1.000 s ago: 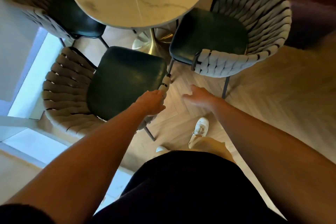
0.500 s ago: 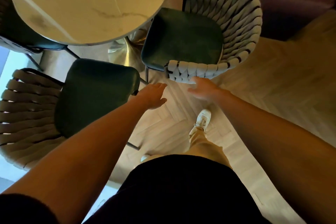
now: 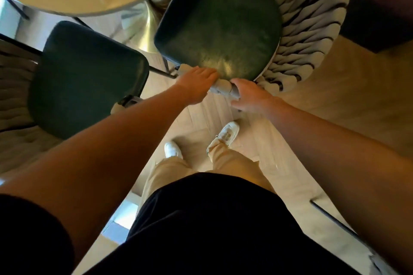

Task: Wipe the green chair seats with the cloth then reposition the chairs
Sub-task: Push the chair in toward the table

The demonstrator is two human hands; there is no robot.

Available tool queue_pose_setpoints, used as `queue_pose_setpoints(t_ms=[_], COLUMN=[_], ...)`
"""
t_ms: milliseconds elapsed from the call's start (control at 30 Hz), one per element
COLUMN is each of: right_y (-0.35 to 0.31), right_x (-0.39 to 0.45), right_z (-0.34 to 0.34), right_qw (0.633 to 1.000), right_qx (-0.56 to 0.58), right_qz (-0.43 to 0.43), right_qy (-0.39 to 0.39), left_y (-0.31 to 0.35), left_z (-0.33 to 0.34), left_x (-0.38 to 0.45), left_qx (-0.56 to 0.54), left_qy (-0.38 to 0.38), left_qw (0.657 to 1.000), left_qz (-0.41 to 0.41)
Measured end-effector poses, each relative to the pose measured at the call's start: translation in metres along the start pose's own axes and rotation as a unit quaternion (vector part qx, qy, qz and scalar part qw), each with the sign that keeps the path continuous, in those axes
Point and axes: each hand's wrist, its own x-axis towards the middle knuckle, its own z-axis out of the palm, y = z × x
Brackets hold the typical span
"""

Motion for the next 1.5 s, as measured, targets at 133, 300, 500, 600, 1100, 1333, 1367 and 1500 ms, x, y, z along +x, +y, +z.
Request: queue_pose_setpoints(t_ms=[133, 300, 500, 600, 1100, 1333, 1367, 1500], right_y=[0.003, 0.007, 0.016, 0.02, 0.045, 0.048, 0.047, 0.044], right_x=[0.012, 0.028, 0.032, 0.032, 0.018, 0.021, 0.022, 0.024], right_z=[0.006, 0.013, 0.013, 0.008, 0.0, 0.001, 0.0, -0.003], right_qw=[0.998, 0.996, 0.996, 0.995, 0.993, 0.994, 0.994, 0.994], right_qx=[-0.062, -0.084, -0.074, -0.073, -0.066, -0.073, -0.07, -0.073], right_qz=[0.007, -0.013, -0.01, -0.002, 0.037, 0.035, 0.039, 0.05], right_qy=[0.008, 0.034, 0.042, 0.063, 0.095, 0.078, 0.072, 0.059], left_y=[-0.002, -0.006, -0.011, -0.01, 0.026, 0.026, 0.027, 0.031], left_z=[0.015, 0.024, 0.025, 0.022, 0.018, 0.016, 0.016, 0.013], left_x=[0.008, 0.022, 0.033, 0.043, 0.062, 0.062, 0.062, 0.062], left_qx=[0.017, 0.049, 0.04, 0.041, 0.015, 0.032, 0.032, 0.033], left_qy=[-0.025, -0.014, -0.003, -0.001, 0.008, 0.002, 0.001, -0.006], left_qw=[1.0, 0.999, 0.998, 0.998, 1.0, 0.999, 0.999, 0.999], left_qz=[-0.003, 0.012, 0.04, 0.043, 0.021, 0.019, 0.015, 0.005])
